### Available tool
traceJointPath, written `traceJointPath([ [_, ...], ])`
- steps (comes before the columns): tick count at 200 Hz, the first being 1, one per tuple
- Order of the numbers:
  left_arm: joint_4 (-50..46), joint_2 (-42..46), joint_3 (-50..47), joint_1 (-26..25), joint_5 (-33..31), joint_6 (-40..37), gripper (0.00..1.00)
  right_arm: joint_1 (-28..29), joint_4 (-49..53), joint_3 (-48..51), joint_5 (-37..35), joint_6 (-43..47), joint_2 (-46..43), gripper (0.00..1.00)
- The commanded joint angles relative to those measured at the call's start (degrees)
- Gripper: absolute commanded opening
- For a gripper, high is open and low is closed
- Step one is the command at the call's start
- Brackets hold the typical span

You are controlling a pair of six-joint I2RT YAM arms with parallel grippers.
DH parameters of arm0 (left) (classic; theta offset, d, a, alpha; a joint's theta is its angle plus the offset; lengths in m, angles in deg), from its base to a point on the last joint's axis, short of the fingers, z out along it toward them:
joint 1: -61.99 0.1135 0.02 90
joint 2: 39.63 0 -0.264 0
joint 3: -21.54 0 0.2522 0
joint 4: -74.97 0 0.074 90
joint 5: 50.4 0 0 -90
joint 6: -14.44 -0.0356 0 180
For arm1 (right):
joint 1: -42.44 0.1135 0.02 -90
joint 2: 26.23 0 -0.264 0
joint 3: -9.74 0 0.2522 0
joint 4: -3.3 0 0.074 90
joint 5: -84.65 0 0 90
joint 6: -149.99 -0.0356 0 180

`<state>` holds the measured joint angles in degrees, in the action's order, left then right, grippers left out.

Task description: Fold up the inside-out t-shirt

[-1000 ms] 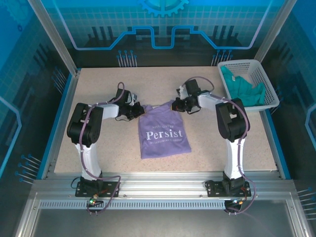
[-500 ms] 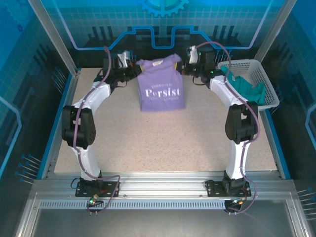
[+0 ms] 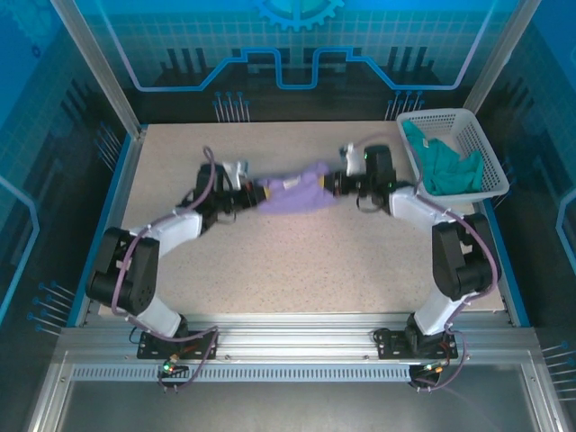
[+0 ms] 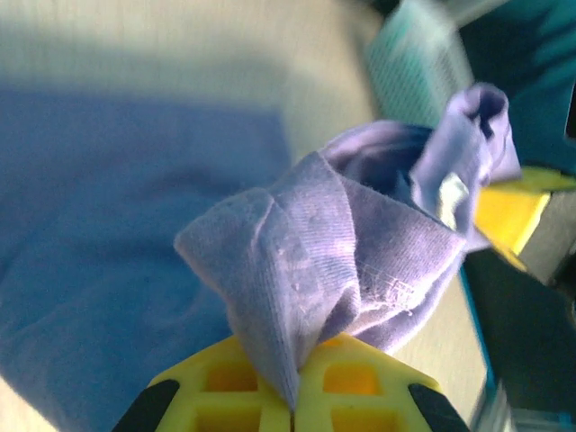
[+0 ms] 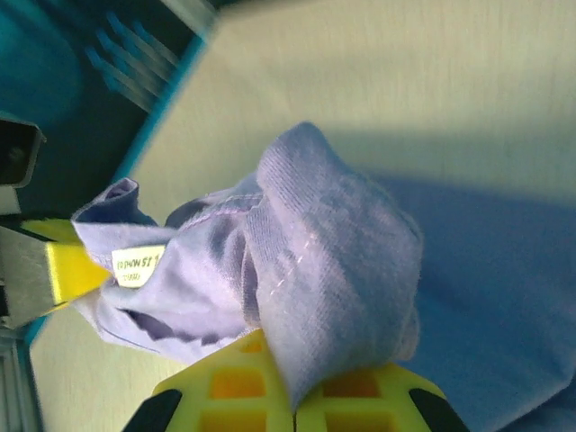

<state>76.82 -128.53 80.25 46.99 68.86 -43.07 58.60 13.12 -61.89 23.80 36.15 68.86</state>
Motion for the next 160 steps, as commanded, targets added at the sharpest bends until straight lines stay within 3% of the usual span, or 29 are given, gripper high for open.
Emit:
traceJointPath([
  [1,3.48,10.02,-8.11,-6.19,-1.86,0.69,0.0,2.43,-1.9,10.43,-1.74,-2.23,-9.17,0.0],
  [28,1.39,15.24,-14.37,-8.92,-5.83,3.91,0.0,4.51,1.8,16.91,-4.98,-2.98,-13.96,0.0],
  [62,-1.48,15.83,-14.43,-8.57,-10.43,1.13,0.0,4.83,3.92,14.23,-6.34,-1.52,-12.82,0.0],
  [121,-2.53,5.55,-8.66,-1.26,-14.68,-4.35,0.02,5.35,9.51,-2.4,-8.47,2.04,3.59,0.01],
  [151,-1.49,-5.08,-4.25,1.53,-17.42,-3.51,0.08,5.43,15.11,-14.1,-10.6,3.29,16.64,0.18],
  [160,0.14,-6.82,-4.15,2.65,-18.08,-1.72,0.16,5.44,18.46,-18.36,-12.05,3.97,20.14,0.26],
])
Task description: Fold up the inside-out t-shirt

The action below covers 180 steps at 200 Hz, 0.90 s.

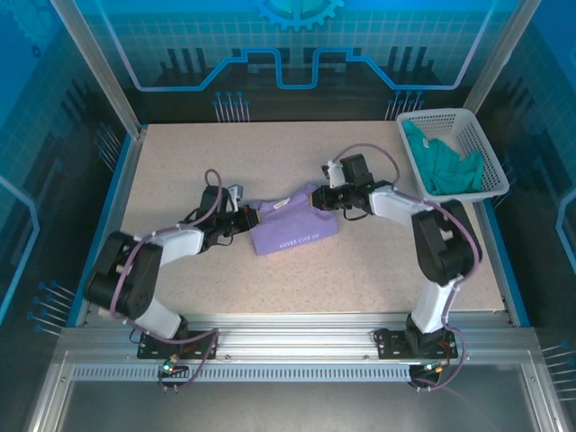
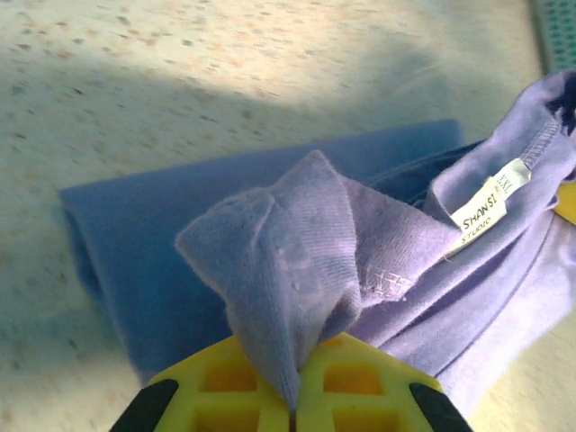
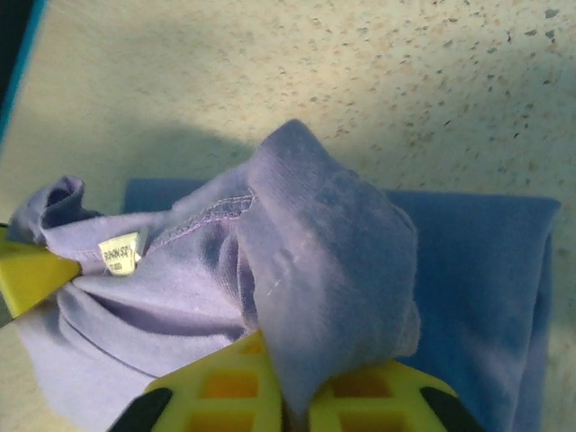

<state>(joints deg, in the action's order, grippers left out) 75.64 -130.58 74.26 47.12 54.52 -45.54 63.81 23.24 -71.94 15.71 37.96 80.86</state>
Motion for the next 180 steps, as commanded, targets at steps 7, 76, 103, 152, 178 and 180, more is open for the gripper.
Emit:
traceJointPath([
  [7,2.15,-5.31,1.94,3.27,-4.04,1.94,0.26,0.02,11.18,-11.66,-5.06,3.01,9.71,0.33],
  [76,-10.22,5.58,-2.15,2.95,0.46,5.01,0.82,-2.14,11.72,2.11,-7.75,5.51,-8.29,0.6],
  [103,-9.28,0.62,0.28,0.74,2.71,5.23,0.83,-1.38,10.92,3.83,-6.84,4.71,-8.84,0.62],
  [152,-6.54,-6.45,5.22,-5.0,3.71,5.45,0.71,-1.41,9.95,5.37,-6.41,4.54,-9.09,0.62],
  [178,-7.55,-8.15,8.59,-5.02,2.32,3.42,0.35,-1.64,9.12,6.63,-6.23,4.16,-8.83,0.62],
  [180,-8.06,-8.2,9.09,-4.89,2.18,2.95,0.31,-1.71,9.16,6.65,-6.26,4.17,-8.83,0.62],
])
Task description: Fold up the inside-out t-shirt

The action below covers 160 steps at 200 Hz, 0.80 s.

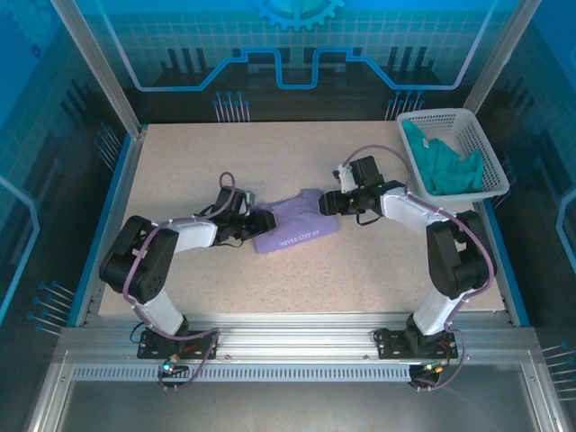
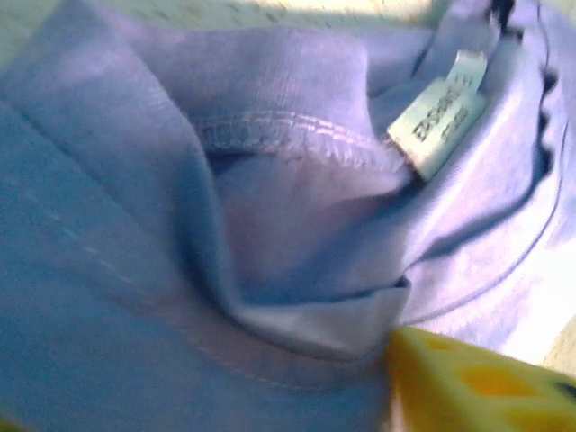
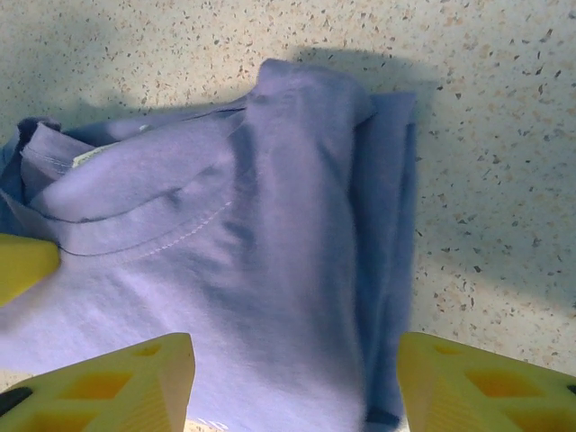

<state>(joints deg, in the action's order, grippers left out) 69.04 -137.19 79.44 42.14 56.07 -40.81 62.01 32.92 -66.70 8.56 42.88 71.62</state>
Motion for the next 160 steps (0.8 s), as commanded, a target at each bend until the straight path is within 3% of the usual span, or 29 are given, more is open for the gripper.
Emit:
traceJointPath([
  [1,-1.7,-1.68,4.15,0.18,0.56,-1.95,0.3,0.11,-0.49,1.41,0.8,-0.79,0.42,0.61],
  [17,-9.06,-2.65,8.41,2.6,-0.91,-6.06,0.07,-0.24,-0.54,2.21,0.77,-0.81,-0.39,0.61],
  [25,-13.99,-2.6,10.54,4.7,-1.78,-9.05,0.01,-0.41,-0.73,2.94,0.85,-0.82,-1.24,0.61],
  [45,-29.48,-2.13,17.26,9.47,-9.89,-18.42,0.0,-0.62,-0.73,4.83,1.06,-0.82,-3.94,0.61],
  [66,-40.87,-3.12,24.24,12.49,-28.56,-28.04,0.0,-0.6,-0.76,6.4,1.49,-0.9,-6.44,0.61],
  [79,-40.79,-4.65,26.31,14.17,-42.79,-35.08,0.0,-0.68,-0.32,6.61,2.09,-0.83,-7.03,0.62],
  [99,-35.93,-9.01,30.79,18.52,-56.01,-48.04,0.0,-1.01,0.48,6.25,4.49,-0.27,-7.65,0.62],
  [143,-33.8,-23.67,46.61,31.45,-62.12,-63.89,0.0,-2.15,-2.12,9.24,7.62,-1.51,-11.44,0.62],
  [160,-28.65,-26.62,48.98,33.82,-62.62,-67.55,0.1,-3.04,-2.39,10.1,7.26,-1.75,-12.23,0.62],
])
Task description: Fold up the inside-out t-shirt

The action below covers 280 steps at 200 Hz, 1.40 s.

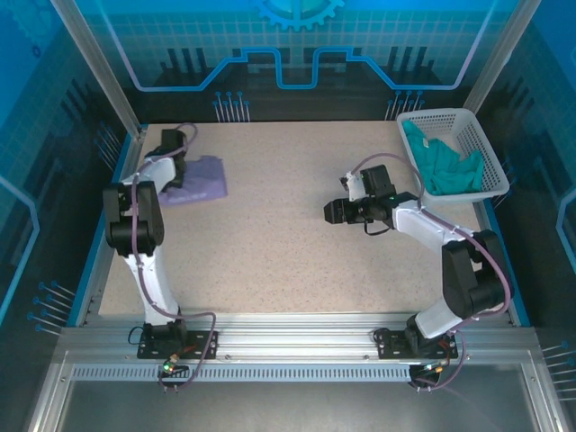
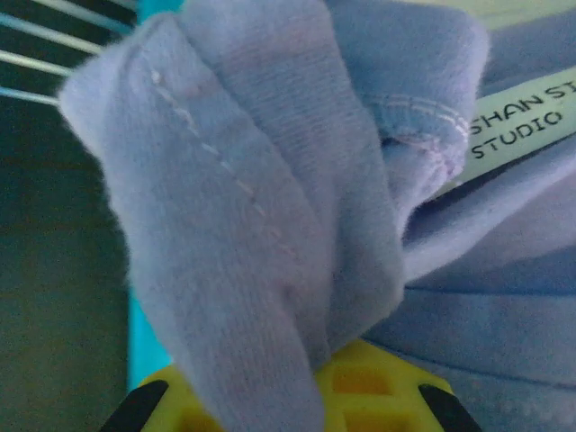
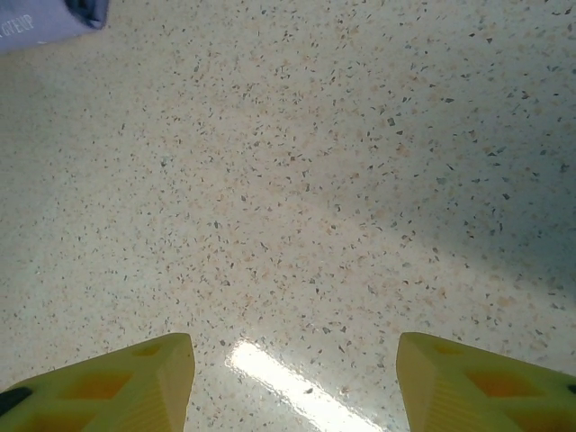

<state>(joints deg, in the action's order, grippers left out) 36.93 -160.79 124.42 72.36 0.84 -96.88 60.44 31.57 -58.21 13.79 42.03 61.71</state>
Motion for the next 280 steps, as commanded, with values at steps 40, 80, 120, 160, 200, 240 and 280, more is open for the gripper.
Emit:
traceJointPath([
  [40,19.24,-4.33,6.72,2.97,-16.52,-14.26,0.86,-2.99,-0.48,2.51,0.7,-0.9,-3.5,0.64],
  [80,9.67,18.33,-6.9,-3.13,-1.76,17.11,0.99,4.98,0.59,3.25,-28.08,4.89,-11.77,0.93],
  [120,24.28,48.9,-41.82,-5.71,18.23,36.3,0.99,14.08,-1.14,3.48,-61.69,9.93,-16.13,1.0],
  [160,48.08,66.78,-71.53,-5.71,19.2,32.53,0.99,4.39,-26.57,22.42,-56.9,16.11,-18.59,1.0],
  [200,68.7,52.24,-75.3,-7.73,25.04,25.65,0.99,-1.27,-51.2,32.98,-49.71,21.83,-14.01,1.0],
  [240,82.69,36.55,-72.89,-8.1,31.65,25.87,0.99,-7.96,-66.07,35.4,-37.65,20.48,-5.89,1.0],
  [280,78.73,32.41,-68.1,-9.74,32.73,23.08,0.99,-13.77,-59.51,30.29,-27.12,17.48,-1.81,1.0],
])
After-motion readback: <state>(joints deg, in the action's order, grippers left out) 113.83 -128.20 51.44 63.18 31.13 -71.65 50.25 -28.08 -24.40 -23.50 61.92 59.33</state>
